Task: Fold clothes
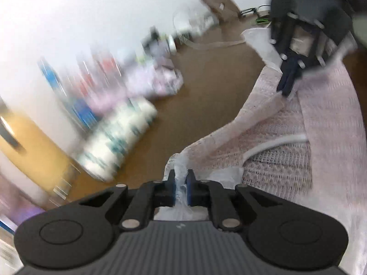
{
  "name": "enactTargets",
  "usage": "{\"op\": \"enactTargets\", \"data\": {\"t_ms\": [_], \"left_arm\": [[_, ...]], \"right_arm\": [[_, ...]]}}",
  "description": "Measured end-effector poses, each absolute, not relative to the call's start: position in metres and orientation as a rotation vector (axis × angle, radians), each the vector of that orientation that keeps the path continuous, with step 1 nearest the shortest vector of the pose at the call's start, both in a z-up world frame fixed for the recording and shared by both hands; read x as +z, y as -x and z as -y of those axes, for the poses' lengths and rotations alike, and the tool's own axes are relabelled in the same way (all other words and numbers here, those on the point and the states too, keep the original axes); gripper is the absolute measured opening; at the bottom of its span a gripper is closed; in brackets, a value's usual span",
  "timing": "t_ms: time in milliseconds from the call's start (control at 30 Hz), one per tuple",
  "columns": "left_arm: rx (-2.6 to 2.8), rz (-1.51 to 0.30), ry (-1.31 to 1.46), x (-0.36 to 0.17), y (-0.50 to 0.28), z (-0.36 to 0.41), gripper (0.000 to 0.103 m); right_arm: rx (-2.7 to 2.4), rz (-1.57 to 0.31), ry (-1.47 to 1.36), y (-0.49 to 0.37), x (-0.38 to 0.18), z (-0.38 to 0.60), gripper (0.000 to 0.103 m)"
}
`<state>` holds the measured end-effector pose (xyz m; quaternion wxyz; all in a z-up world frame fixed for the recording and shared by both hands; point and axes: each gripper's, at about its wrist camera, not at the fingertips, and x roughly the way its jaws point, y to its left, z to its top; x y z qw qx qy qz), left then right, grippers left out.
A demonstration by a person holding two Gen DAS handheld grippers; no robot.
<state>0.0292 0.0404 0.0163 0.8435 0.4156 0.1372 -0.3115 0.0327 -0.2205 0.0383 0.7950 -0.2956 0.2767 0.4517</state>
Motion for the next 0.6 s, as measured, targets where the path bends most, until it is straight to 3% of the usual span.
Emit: {"op": "enactTargets", "data": {"t_ms": [100,233,300,333,367,467,533,600], "left_arm": [[-0.585,-0.156,-1.018,-0.006,0.007,-0.042,0.008],[-0.597,-0.264,-1.043,-0.014,0.012,-0.051,0.010],[-0.615,-0.291,-1.012,0.003,0.013,-0.060,0.018],[-0.624,-0.300,-0.967,0.016,0.013,-0.067,0.028],[-0.632,-0.308,-0.912,0.031,0.011,-0.075,0.047],[-0.706,-0.454,-0.699,0.067,-0.007,-0.104,0.090],[-0.688,-0.544,-0.646,0.065,-0.032,-0.106,0.099],[-0.679,-0.637,-0.627,0.047,-0.053,-0.105,0.097]], "right_arm": [[0.984,-0.588,0.662,-0.021,0.043,0.229,0.000],[0.969,-0.615,0.745,-0.014,0.032,0.221,0.001],[0.968,-0.618,0.760,-0.013,0.030,0.218,0.001],[0.968,-0.620,0.767,-0.012,0.030,0.217,0.002],[0.967,-0.622,0.774,-0.011,0.029,0.215,0.002],[0.966,-0.628,0.796,-0.010,0.027,0.211,0.002],[0.963,-0.639,0.787,-0.011,0.028,0.210,0.002],[0.959,-0.644,0.784,-0.011,0.027,0.210,0.002]]}}
